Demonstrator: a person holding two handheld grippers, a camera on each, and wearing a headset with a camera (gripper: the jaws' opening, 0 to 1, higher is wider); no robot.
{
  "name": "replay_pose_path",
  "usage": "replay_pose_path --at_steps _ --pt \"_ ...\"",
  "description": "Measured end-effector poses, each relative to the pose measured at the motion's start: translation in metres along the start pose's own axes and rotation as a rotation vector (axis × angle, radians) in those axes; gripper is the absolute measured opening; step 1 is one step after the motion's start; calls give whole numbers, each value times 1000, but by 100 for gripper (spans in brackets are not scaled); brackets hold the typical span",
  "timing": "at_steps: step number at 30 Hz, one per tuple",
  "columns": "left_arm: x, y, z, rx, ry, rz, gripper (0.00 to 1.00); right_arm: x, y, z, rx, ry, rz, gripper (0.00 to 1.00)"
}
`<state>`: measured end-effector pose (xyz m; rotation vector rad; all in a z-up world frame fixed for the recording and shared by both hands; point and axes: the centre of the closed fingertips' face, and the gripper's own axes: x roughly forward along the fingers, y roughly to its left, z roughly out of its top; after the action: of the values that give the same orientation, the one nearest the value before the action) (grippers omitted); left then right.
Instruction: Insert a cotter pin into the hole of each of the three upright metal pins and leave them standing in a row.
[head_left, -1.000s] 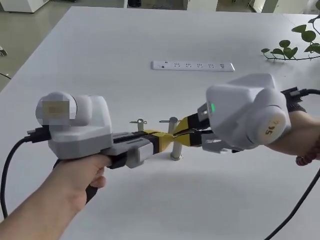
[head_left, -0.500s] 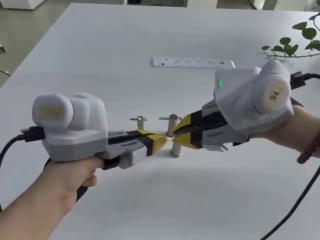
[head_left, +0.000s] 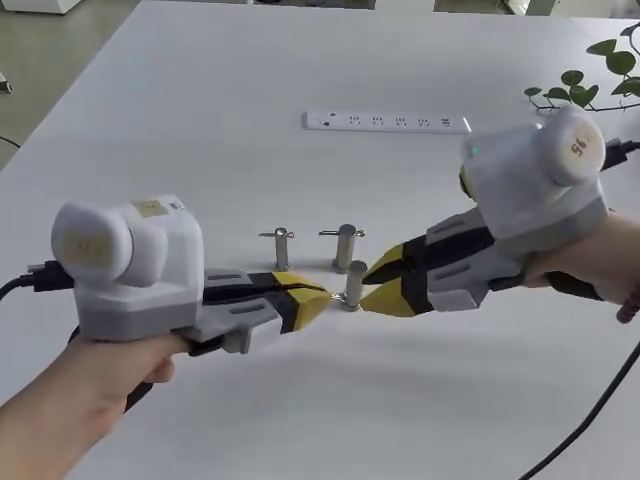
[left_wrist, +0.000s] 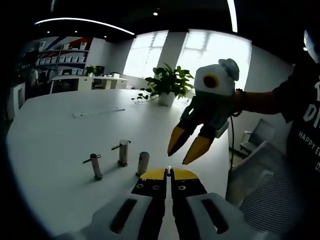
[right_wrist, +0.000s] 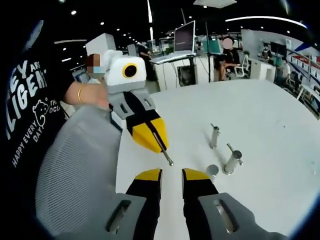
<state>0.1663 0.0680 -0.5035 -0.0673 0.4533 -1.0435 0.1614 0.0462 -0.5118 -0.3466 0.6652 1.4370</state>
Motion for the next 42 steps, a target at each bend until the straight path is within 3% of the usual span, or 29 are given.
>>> replay_pose_path --at_steps 5,16,20,33,42 --pt "1 -15 -2 29 4 -79 0 0 11 -2 25 -27 53 11" --pt "0 -37 -2 54 -16 -176 0 2 36 -7 11 -25 158 10" --pt "0 -39 -3 35 -26 -185 0 3 44 -9 15 -23 191 8" --pt "-2 -46 -3 13 -48 -228 0 6 49 -8 10 -29 215 0" --pt "-2 -48 -8 20 -34 -235 0 5 53 -11 -33 2 223 0"
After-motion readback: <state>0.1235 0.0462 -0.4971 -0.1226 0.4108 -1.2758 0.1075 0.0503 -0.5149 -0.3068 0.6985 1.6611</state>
